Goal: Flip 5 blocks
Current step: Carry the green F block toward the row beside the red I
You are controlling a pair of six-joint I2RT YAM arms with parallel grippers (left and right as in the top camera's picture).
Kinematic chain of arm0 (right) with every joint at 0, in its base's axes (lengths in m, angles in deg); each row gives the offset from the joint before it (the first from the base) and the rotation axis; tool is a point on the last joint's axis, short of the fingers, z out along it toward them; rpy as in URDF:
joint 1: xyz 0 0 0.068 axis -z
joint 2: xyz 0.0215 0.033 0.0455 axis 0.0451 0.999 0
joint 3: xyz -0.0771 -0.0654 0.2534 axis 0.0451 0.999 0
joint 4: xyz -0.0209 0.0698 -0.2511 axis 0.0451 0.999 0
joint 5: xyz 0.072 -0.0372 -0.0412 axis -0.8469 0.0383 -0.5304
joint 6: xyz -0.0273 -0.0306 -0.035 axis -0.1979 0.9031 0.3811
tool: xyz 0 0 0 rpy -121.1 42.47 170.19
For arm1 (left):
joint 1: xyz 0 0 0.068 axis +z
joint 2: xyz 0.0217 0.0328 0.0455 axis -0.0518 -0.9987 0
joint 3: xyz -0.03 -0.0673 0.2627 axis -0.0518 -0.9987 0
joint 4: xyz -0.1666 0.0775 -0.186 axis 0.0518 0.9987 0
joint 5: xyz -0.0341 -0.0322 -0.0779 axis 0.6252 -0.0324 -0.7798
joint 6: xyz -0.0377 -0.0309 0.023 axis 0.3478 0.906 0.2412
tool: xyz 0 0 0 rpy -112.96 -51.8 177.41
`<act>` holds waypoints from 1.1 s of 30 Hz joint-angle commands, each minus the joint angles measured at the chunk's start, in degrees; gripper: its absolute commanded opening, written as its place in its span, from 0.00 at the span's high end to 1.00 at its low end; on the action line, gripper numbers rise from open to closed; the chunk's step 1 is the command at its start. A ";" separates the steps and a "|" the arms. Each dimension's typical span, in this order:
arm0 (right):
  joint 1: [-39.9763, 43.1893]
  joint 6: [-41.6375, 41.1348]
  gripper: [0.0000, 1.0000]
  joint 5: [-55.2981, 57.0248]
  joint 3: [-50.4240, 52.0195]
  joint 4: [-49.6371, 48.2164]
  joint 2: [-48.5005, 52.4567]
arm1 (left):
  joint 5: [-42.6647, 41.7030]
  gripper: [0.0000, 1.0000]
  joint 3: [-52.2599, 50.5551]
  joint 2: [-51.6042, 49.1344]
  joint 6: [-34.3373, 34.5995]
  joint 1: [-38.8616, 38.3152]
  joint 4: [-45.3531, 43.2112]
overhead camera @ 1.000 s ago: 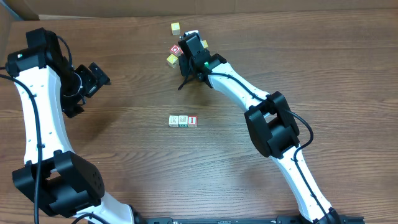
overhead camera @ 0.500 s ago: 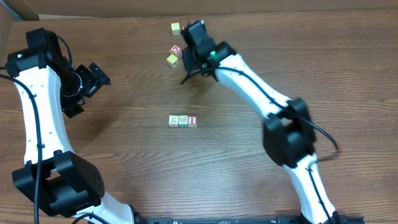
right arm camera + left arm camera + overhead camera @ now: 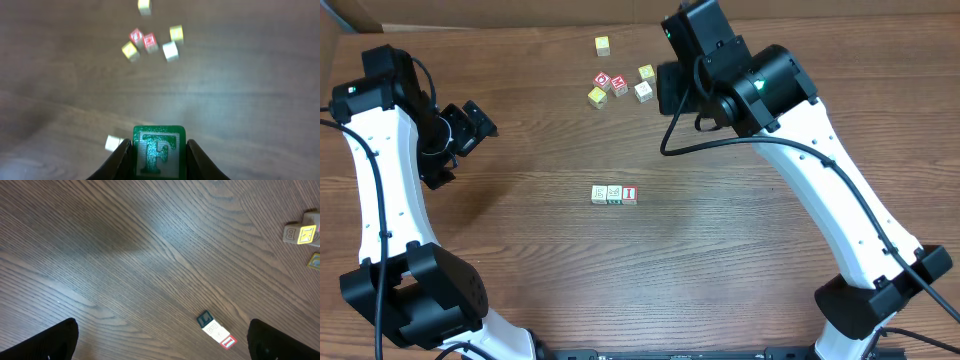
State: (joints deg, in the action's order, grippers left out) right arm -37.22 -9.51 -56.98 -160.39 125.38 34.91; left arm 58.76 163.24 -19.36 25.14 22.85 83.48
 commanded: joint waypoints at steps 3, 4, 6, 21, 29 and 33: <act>0.09 -7.74 0.75 -1.73 1.84 5.46 1.38 | 0.11 0.00 1.03 0.76 -0.02 -0.07 0.09; -0.04 -9.64 0.75 -1.75 2.78 6.23 1.73 | 0.11 0.00 1.03 0.76 -0.02 -0.07 0.11; -0.52 -10.95 0.75 -1.95 5.60 6.19 1.99 | 0.11 0.00 1.03 0.76 -0.02 -0.07 0.11; -5.42 -17.92 0.76 -3.67 39.54 -22.58 1.99 | 0.11 0.00 1.03 0.76 -0.02 -0.07 0.11; -5.88 -18.10 0.76 -4.92 50.23 -36.92 1.99 | 0.11 0.00 1.03 0.76 -0.02 -0.07 0.11; -6.27 -18.12 0.76 -5.62 51.93 -38.03 1.99 | 0.11 0.00 1.03 0.76 -0.02 -0.07 0.11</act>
State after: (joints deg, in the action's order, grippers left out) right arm -42.88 -27.10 -61.81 -109.51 88.20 37.05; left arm 58.76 163.24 -19.36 25.14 22.85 83.48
